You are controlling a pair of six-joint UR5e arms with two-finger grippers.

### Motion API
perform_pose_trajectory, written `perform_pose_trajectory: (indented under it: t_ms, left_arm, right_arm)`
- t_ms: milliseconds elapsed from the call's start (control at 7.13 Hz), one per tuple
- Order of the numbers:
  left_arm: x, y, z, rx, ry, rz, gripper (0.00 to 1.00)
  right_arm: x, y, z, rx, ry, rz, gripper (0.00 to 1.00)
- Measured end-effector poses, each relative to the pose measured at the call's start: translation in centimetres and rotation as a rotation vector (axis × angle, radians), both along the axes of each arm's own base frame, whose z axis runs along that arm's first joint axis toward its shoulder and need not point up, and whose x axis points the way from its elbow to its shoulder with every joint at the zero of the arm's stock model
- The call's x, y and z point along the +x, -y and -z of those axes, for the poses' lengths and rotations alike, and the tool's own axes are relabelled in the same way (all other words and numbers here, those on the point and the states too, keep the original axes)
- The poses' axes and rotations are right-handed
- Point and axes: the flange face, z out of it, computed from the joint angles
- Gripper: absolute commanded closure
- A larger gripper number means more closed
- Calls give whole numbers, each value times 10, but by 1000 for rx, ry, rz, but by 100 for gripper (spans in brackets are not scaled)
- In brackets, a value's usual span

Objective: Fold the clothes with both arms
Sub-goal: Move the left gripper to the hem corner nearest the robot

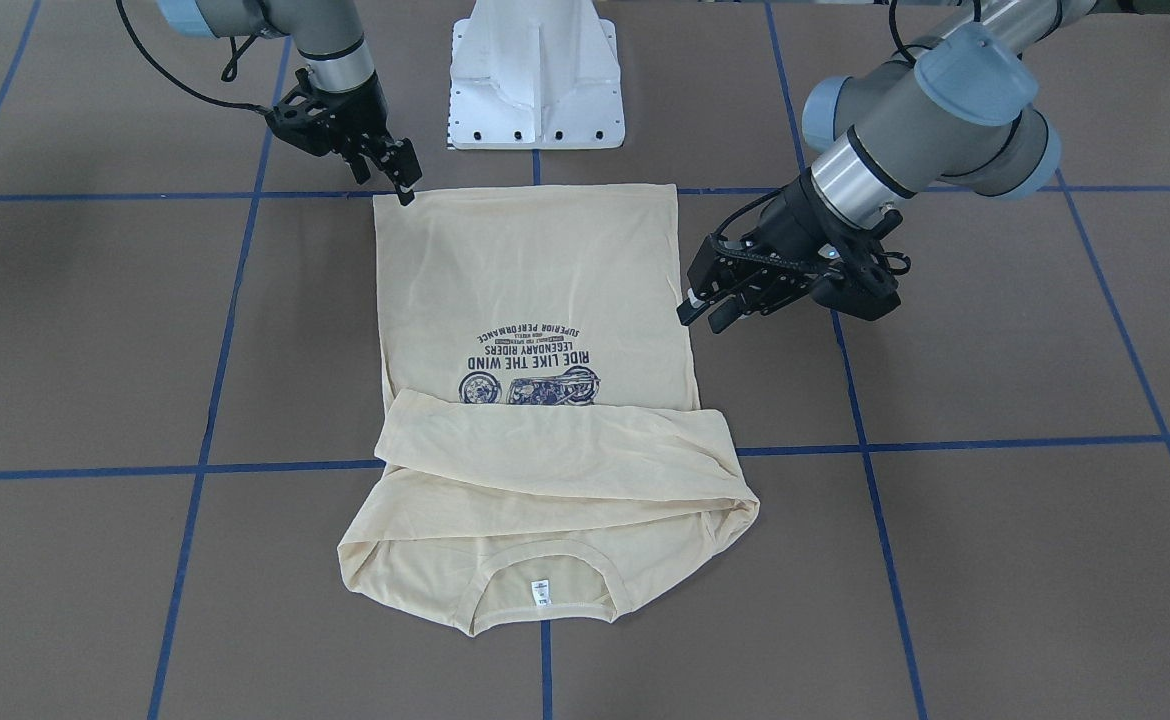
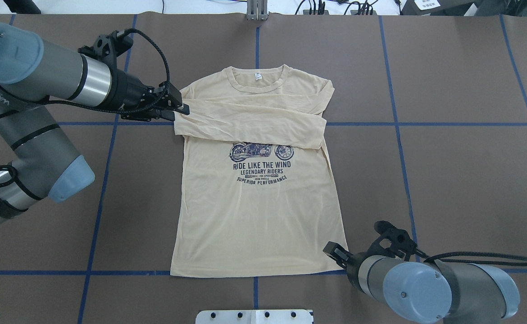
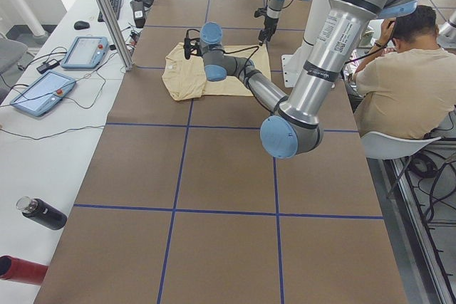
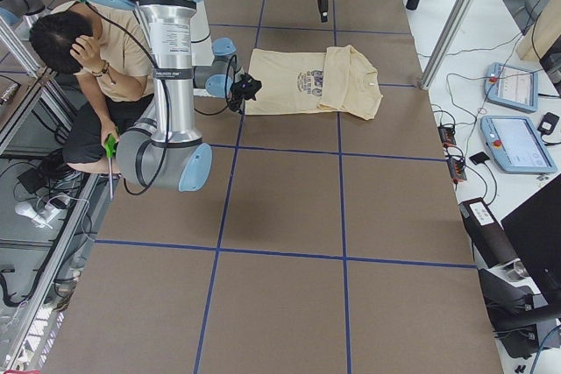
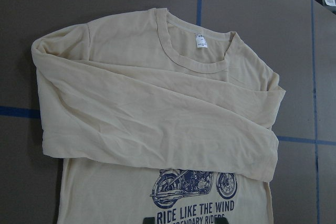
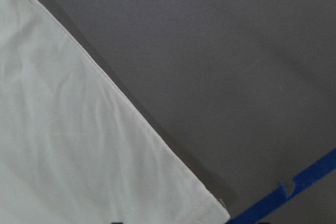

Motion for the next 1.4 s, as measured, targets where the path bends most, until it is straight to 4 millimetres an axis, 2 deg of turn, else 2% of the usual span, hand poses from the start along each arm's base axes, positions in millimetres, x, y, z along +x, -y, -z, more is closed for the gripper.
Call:
perform_pose_trajectory:
  t_ms: [140, 561, 702, 842, 982, 1122, 1263, 1403]
  left_arm:
    - [0, 0, -1, 0, 0, 0, 50]
    - [0, -1, -3, -2, 3, 1, 50]
    - [1, -2, -4, -4, 5, 1, 50]
    - [1, -2, -6, -5, 7, 2, 50]
    - [1, -3, -6, -6, 8, 2, 50]
    - [1, -3, -7, -6, 8, 2, 50]
    - [2, -3, -7, -6, 9, 1, 50]
    - [2, -3, -7, -7, 9, 1, 50]
  right_arm:
    - [-1, 0, -2, -1, -3, -1, 22]
    - [-1, 0, -8, -2, -16, -2, 23]
    - [-1, 0, -9, -2, -18, -2, 40]
    - [-1, 0, -9, -2, -18, -2, 51]
    - [-1, 0, -9, -3, -18, -3, 51]
    - [-1, 0, -10, -4, -20, -4, 61]
    - [-1, 0, -10, -4, -21, -4, 91]
    - [-1, 1, -9, -3, -19, -5, 100]
